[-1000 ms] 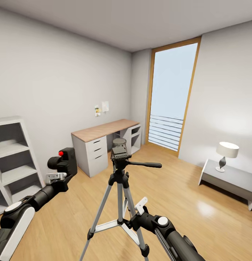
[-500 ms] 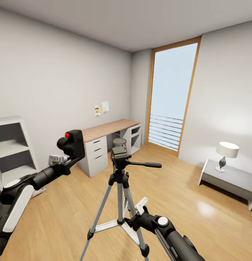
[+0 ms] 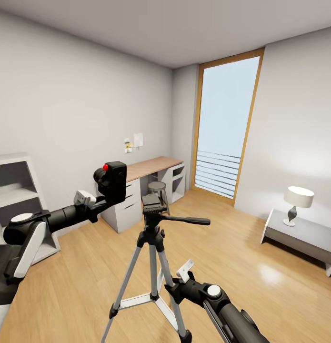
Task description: Attach the digital camera to the camera tripod in the bedroom.
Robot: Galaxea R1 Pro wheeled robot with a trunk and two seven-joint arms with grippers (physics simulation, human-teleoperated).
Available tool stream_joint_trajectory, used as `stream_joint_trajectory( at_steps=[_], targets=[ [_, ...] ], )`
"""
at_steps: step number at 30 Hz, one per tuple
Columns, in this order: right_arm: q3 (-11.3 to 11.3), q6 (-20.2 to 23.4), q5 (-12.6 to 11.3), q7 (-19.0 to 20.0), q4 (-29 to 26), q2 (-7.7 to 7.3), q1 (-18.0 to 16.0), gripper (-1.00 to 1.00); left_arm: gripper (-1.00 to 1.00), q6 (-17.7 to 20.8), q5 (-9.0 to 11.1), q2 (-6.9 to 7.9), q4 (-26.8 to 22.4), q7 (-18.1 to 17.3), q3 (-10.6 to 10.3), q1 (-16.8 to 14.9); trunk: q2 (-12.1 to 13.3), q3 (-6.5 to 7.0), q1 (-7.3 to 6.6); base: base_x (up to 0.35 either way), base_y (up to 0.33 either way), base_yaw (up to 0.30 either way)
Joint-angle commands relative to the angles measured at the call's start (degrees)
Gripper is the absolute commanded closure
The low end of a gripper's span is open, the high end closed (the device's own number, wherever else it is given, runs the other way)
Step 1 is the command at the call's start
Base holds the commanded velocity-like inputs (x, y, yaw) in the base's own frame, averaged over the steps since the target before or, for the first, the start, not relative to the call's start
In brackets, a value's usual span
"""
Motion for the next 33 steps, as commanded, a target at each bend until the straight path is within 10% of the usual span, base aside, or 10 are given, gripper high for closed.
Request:
stream_joint_trajectory(
  at_steps=[1,24,33],
  targets=[
    [-0.04,0.25,0.39,0.26,-0.08,0.02,0.0,1.0,1.0,0.79,-1.92,0.09,-0.19,-2.43,-0.4,-1.06,-0.05,-0.03,0.02,0.0,0.0,0.0],
    [-0.14,0.34,0.28,-0.94,-0.07,0.11,0.0,1.0,1.0,5.9,-7.9,0.33,1.1,-23.5,-1.46,-13.84,-0.05,-0.03,0.02,0.0,0.0,0.0],
    [-0.08,0.34,0.36,-1.33,-0.08,0.11,0.0,1.0,1.0,8.43,-16.58,0.35,5.9,-34.38,-7.41,-23.54,-0.05,-0.03,0.02,0.0,0.0,0.0]
  ],
)
